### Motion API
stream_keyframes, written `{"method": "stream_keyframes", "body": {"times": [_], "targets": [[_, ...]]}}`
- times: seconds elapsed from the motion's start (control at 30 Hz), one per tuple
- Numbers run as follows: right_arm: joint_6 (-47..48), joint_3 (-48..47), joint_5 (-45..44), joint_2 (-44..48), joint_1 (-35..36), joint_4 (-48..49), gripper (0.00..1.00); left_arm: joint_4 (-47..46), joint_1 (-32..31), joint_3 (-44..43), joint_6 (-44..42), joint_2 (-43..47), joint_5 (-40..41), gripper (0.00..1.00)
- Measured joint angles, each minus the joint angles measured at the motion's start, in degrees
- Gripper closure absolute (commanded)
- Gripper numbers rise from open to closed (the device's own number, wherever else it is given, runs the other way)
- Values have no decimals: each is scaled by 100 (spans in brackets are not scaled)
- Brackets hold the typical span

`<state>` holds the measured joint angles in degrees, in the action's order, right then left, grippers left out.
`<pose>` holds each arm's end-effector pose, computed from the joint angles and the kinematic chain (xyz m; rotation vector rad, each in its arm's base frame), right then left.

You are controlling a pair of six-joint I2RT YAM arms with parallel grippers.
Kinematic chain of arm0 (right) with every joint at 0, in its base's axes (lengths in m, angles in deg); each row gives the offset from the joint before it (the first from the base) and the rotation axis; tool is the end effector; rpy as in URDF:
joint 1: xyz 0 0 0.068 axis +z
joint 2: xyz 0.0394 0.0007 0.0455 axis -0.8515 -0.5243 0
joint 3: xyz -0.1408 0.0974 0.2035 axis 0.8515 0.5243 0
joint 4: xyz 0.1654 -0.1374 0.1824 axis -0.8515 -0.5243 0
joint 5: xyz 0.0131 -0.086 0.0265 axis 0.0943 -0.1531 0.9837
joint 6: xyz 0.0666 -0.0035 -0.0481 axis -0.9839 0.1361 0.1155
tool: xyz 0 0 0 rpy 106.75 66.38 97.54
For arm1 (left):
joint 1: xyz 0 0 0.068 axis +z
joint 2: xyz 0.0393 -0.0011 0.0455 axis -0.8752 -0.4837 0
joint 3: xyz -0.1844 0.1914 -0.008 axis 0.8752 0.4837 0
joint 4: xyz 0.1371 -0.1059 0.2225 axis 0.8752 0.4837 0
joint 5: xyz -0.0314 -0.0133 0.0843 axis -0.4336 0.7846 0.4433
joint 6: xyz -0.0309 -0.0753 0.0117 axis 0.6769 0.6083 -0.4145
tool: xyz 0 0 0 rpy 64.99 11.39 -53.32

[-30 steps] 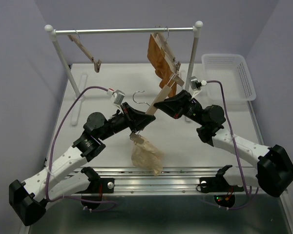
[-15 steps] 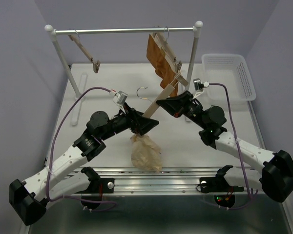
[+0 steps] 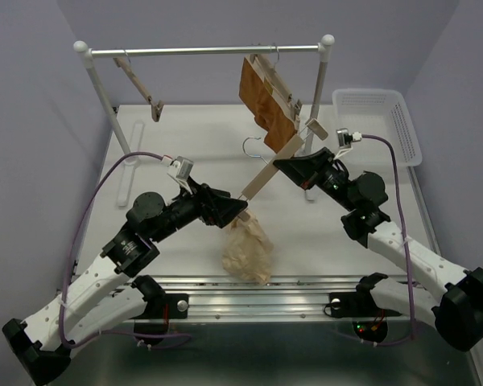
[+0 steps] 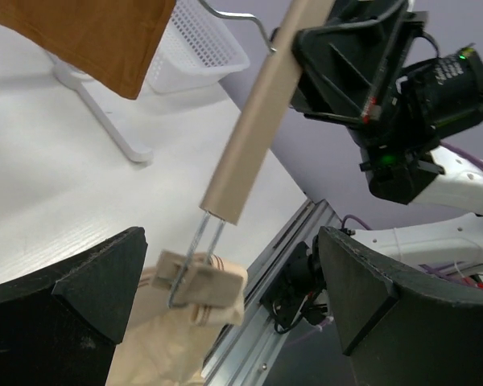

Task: Remove the underwear clipped to the hanger

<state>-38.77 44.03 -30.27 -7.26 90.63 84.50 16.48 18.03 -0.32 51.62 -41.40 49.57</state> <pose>0.2326 0.1754 0.3451 -0.0953 1.3373 1.4951 0.1579 -0.1695 0.3559 0.3103 1.5695 -1.2518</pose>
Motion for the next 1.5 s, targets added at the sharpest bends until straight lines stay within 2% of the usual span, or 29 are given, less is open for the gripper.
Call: {"method": "stream_keyframes", "body": {"times": [0.2,0.5,1.07,1.5], "targets": [[-350,-2,479,-61,-308,-74,99,-151,0,175,24,319,-509,1],[-656,-72,1394,-251,-376,-35,99,13,0,173,13,44,-514,1],[-667,-363,1558,-682,-378,656,99,-184,0,173,15,33,-1213,1],[-474,-549,1672,-684,-422,730,99,-227,2,173,44,37,-1189,1]]}}
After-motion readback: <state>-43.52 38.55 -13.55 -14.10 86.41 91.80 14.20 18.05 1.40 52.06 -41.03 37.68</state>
